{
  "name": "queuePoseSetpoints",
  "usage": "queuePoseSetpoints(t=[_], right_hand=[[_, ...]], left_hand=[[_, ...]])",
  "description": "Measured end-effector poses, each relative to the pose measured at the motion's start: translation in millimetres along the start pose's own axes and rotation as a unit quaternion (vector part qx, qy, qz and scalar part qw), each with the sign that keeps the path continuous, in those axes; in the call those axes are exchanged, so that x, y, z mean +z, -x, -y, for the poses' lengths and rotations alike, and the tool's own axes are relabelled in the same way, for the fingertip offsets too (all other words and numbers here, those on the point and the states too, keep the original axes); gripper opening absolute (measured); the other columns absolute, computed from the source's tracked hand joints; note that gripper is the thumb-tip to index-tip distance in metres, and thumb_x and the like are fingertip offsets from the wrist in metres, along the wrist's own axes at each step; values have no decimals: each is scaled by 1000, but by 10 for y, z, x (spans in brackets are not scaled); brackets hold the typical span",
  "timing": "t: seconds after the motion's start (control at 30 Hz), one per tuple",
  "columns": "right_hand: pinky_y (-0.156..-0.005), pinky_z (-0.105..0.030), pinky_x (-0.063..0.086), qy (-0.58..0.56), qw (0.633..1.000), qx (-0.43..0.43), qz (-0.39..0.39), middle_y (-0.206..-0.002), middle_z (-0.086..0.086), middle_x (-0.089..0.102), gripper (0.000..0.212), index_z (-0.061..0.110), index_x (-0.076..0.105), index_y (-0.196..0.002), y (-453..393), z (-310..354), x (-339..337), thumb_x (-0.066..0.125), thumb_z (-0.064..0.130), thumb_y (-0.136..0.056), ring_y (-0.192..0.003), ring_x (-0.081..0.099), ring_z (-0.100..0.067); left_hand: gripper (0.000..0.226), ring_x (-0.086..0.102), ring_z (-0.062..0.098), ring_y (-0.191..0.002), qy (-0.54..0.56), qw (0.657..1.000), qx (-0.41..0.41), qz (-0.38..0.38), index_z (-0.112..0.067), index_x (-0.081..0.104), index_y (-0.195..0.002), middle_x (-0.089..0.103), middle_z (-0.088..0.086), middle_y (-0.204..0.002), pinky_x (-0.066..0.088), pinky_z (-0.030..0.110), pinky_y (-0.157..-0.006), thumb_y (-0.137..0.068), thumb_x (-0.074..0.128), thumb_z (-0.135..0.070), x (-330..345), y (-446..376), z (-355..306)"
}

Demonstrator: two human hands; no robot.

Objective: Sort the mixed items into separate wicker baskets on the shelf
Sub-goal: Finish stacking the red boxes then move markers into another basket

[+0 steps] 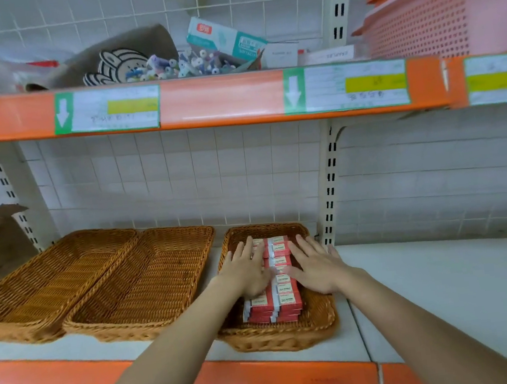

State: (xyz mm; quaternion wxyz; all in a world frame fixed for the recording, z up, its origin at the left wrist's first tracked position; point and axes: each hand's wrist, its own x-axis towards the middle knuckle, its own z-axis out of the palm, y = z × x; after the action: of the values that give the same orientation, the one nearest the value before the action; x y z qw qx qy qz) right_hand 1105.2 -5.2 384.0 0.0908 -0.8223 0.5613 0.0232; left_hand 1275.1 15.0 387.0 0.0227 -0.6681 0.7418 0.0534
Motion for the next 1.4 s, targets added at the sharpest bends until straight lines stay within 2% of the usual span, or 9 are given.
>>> queuePoseSetpoints(t=[0.23, 0.4, 0.7, 0.93, 1.2, 1.4], right_hand=[[-116, -51, -9, -12, 1000, -16, 23, -159, 1, -22, 71, 24, -11, -153, 502, -253, -32, 18, 59, -99, -147, -20, -18], [-117, -51, -9, -23, 999, -39, 14, -160, 2, -18, 70, 25, -7, -154, 910, -528, 0, 17, 60, -98, -147, -17, -16], [-118, -50, -7, -30, 999, 16, -15, -161, 1, -15, 66, 25, -8, -154, 1265, -1164, -50, 17, 56, -101, -148, -15, -17], [-118, -49, -10, -15, 996, 90, -12, -160, 2, -19, 65, 26, -10, -153, 1544, -1809, -19, 15, 55, -101, -147, -17, -17], [-118, -47, -8, -16, 986, 165, -20, -161, 1, -17, 65, 25, -9, -154, 2009, -2746, -90, 14, 54, -101, -148, -16, -18], [-118, -46, -8, -3, 978, 206, -22, -161, 0, -14, 66, 26, -5, -155, 2514, -3724, -250, 15, 57, -100, -148, -15, -19]], left_hand=[[69, -16, 27, -146, -6, 998, -36, 43, -17, -14, -152, -19, 8, -159, -5, 46, -120, -102, 20, -50, -135, 375, -495], [69, -11, 29, -148, 7, 999, -42, 9, -20, -8, -153, -13, 9, -160, -3, 47, -120, -100, 19, -54, -6, 612, -954], [68, -12, 25, -147, -2, 1000, 28, -13, -18, -6, -153, -13, 8, -160, -5, 43, -119, -101, 22, -52, -58, 481, -1622], [66, -11, 27, -148, -25, 994, 101, 13, -19, -9, -153, -15, 7, -160, -5, 43, -120, -102, 17, -51, 53, 163, -2261], [64, -8, 25, -148, -27, 984, 175, 4, -20, -9, -153, -10, 7, -161, -3, 42, -120, -103, 18, -49, 31, -69, -3308], [63, -6, 25, -149, 8, 978, 210, -7, -18, -5, -154, -7, 8, -161, -2, 41, -120, -103, 17, -49, 43, -182, -4374]])
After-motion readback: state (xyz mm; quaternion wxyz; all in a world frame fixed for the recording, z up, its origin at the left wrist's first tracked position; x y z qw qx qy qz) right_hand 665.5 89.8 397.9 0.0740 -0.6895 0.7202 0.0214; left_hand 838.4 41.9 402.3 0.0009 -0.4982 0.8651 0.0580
